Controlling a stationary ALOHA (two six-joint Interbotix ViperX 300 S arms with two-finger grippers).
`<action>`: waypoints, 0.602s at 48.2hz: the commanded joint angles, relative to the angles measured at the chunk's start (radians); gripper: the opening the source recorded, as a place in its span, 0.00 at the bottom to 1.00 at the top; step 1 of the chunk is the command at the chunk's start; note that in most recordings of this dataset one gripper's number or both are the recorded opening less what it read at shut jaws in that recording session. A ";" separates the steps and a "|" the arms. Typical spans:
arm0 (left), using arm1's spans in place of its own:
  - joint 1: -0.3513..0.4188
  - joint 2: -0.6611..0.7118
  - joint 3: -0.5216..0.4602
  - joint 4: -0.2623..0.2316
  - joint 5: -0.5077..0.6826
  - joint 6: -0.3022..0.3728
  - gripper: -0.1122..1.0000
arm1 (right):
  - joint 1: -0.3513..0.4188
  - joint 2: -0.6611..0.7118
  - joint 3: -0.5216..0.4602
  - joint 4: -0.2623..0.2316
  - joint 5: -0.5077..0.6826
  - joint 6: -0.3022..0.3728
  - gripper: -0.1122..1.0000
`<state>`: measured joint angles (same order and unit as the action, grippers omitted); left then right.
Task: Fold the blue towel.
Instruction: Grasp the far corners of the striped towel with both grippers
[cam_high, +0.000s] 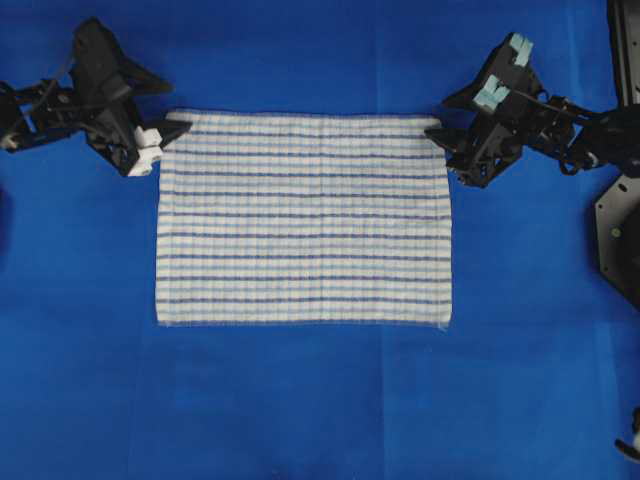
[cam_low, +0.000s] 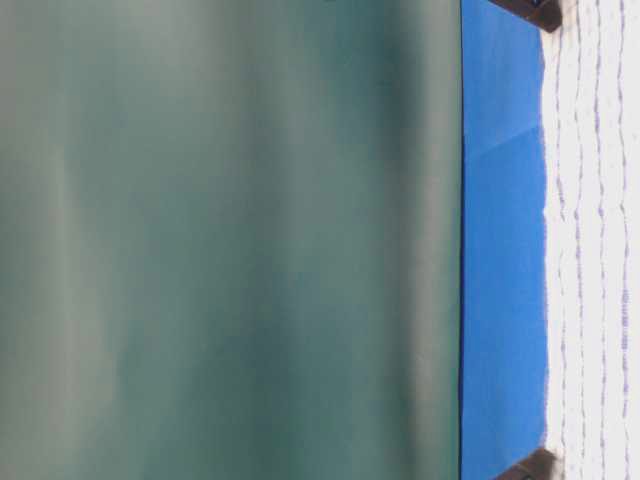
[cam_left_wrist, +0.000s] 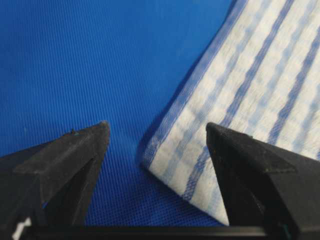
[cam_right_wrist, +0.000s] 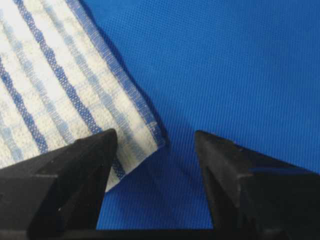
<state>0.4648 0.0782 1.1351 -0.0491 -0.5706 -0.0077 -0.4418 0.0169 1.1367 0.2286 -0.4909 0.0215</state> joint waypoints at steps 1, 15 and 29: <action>0.005 0.003 -0.011 -0.003 -0.012 -0.011 0.74 | -0.002 -0.003 -0.014 0.003 -0.011 -0.003 0.73; -0.002 0.002 0.000 -0.003 0.015 -0.057 0.25 | 0.005 -0.003 -0.012 0.003 -0.006 -0.003 0.36; -0.002 -0.005 -0.014 -0.003 0.020 -0.044 0.14 | 0.020 -0.006 -0.017 0.003 -0.006 -0.002 0.14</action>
<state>0.4648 0.0890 1.1290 -0.0491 -0.5522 -0.0598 -0.4280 0.0199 1.1305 0.2286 -0.4939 0.0199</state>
